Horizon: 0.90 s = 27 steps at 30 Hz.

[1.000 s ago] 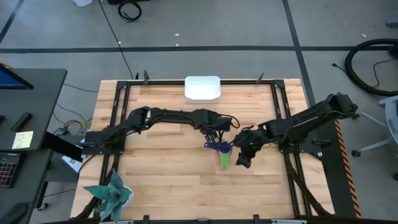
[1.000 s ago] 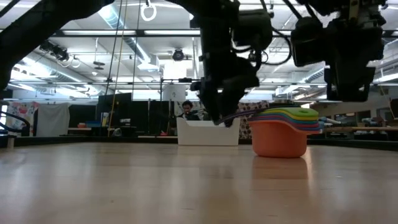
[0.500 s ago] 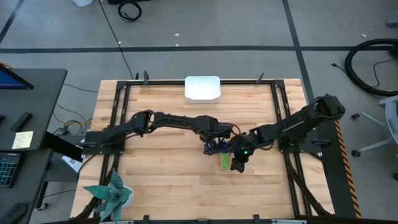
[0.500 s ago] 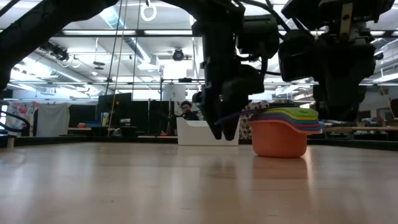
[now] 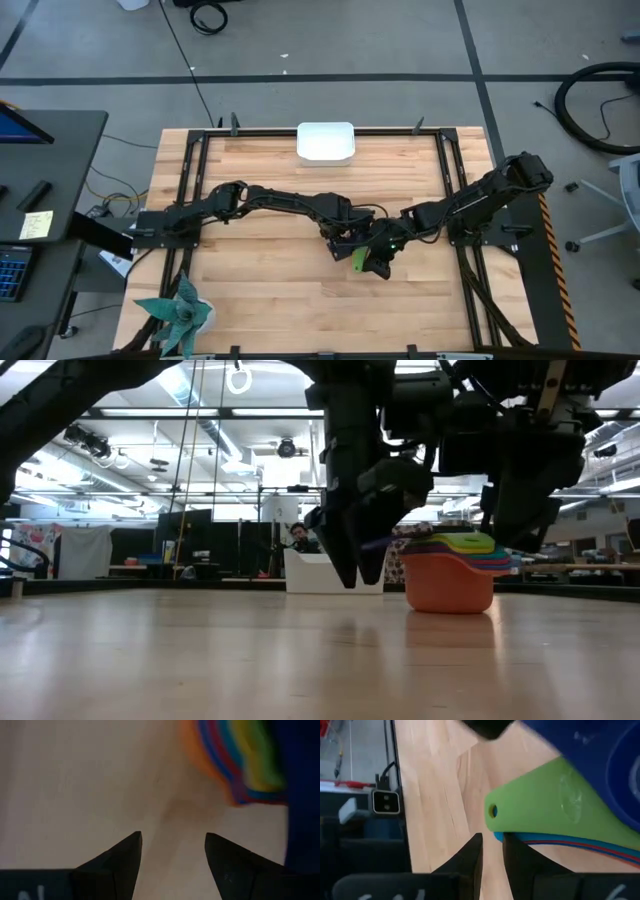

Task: Nest measuring cups in basket
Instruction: Stack the dark blue measuring cup on top of the green measuring cup

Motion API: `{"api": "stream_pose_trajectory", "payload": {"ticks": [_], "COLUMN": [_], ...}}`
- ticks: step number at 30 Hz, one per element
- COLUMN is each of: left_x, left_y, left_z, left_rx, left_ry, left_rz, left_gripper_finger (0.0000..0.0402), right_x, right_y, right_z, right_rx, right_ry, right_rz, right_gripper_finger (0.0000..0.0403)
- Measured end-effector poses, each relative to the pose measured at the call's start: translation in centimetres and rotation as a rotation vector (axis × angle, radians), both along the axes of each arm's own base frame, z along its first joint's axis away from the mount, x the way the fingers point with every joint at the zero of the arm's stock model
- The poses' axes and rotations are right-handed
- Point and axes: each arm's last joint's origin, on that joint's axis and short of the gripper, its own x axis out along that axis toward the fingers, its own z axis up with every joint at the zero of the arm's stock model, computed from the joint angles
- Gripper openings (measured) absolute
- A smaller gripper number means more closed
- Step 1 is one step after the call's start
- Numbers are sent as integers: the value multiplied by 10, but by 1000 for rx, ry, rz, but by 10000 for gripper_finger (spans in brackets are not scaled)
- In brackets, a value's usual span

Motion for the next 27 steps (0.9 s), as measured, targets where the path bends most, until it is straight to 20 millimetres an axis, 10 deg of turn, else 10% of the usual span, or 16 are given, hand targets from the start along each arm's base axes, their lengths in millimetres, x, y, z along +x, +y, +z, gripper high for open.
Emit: {"api": "stream_pose_trajectory", "payload": {"ticks": [27], "left_x": [4], "left_y": [-12], "left_z": [2], "left_rx": [-239], "left_ry": [-60], "left_rz": [-243], "left_gripper_finger": [222], "right_x": [-12], "right_y": [0], "right_z": [6], "right_rx": [-13], "right_ry": [39], "right_rz": [85], "right_gripper_finger": [68]}}
